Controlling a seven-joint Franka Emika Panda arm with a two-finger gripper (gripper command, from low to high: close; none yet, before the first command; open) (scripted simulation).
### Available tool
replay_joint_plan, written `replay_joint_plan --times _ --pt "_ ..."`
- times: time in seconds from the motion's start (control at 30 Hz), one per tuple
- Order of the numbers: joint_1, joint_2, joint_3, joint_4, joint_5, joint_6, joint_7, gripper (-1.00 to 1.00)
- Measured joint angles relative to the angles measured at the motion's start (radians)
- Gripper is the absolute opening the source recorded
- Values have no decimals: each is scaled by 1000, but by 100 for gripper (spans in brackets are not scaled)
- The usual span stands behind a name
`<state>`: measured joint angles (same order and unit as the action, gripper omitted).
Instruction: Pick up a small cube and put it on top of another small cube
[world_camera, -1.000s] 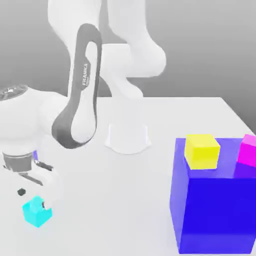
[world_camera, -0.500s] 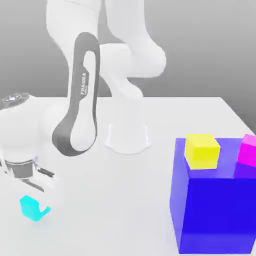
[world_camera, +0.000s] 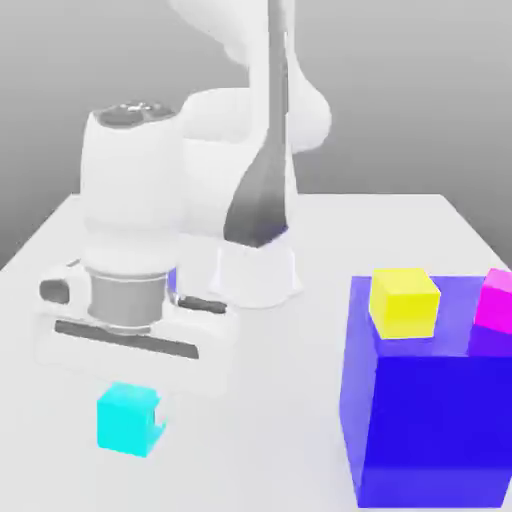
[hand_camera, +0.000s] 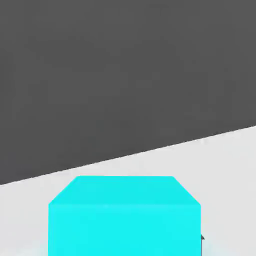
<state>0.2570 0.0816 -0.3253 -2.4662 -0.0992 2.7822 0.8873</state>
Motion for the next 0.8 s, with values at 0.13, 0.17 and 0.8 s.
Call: replay_joint_plan --times 0.13,0.17,0.8 --pt "138 -67 61 -6 -146 26 146 -100" --pt "176 -84 70 -7 -185 32 185 -100" --pt "511 -223 417 -251 -246 25 771 -100"
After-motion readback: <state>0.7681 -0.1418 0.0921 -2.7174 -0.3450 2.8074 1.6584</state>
